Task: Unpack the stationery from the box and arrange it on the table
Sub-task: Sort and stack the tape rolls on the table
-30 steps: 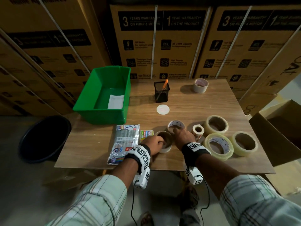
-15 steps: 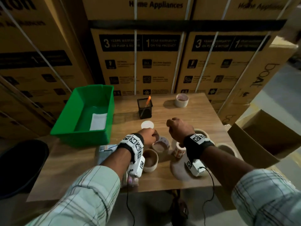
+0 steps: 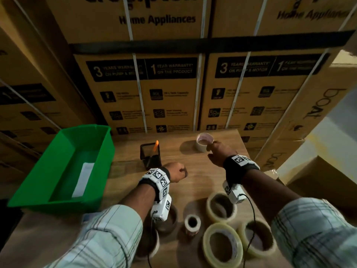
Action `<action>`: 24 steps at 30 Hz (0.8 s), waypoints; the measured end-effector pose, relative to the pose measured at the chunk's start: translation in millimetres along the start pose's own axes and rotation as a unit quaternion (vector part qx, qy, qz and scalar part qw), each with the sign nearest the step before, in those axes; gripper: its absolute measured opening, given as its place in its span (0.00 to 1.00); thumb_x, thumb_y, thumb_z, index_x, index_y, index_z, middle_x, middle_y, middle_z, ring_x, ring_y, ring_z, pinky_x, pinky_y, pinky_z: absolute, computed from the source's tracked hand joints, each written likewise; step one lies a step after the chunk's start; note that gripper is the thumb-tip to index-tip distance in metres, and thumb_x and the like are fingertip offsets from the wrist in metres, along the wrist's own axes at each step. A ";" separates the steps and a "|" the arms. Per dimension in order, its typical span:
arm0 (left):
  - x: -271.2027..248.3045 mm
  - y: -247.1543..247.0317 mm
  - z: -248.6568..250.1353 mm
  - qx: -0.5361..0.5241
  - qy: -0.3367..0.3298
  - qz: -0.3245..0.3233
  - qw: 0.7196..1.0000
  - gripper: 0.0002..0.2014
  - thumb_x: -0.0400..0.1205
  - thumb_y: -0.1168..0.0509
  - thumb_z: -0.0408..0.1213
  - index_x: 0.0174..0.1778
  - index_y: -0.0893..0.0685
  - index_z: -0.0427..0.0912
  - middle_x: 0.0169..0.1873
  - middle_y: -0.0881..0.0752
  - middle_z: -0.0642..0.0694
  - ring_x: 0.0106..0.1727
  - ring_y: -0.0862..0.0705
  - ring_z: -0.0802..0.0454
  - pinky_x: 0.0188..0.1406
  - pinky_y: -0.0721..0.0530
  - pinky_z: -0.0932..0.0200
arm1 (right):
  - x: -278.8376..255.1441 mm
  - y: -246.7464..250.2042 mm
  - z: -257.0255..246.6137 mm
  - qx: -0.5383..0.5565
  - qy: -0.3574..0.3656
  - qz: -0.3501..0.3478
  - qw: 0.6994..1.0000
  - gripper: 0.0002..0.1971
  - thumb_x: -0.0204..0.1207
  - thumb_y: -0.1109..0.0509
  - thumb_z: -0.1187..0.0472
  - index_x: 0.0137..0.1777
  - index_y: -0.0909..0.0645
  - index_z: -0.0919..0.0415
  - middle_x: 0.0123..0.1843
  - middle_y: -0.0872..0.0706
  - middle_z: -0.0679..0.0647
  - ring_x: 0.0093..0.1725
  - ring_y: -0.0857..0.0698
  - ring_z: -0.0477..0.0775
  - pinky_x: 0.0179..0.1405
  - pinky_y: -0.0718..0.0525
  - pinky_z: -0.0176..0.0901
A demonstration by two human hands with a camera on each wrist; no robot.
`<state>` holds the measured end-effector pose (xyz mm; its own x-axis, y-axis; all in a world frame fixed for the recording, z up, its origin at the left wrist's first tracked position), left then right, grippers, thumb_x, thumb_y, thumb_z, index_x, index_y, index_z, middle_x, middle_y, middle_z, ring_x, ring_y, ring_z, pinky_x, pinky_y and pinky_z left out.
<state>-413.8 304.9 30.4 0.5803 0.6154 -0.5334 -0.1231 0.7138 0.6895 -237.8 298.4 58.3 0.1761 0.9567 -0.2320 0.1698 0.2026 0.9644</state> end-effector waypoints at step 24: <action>0.6 -12.5 -84.0 -0.065 0.100 0.079 0.990 0.11 0.83 0.40 0.37 0.53 0.14 0.36 0.54 0.14 0.39 0.58 0.17 0.42 0.60 0.21 0.55 | 49.2 -54.3 -50.5 -0.004 0.114 -0.110 0.987 0.21 0.74 0.33 0.58 0.68 0.21 0.46 0.71 0.21 0.53 0.65 0.19 0.59 0.59 0.18 0.45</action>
<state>-479.6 324.4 -19.6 0.3761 0.7674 -0.5193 -0.3096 0.6323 0.7101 -287.3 345.0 0.9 -0.0877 0.9113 -0.4023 0.1711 0.4116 0.8952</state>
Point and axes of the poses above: each hand's wrist, its own x-axis towards the middle knuckle, its own y-axis out of the back of the hand, z = x × y, the point moved 8 cm from there along x, towards the middle knuckle
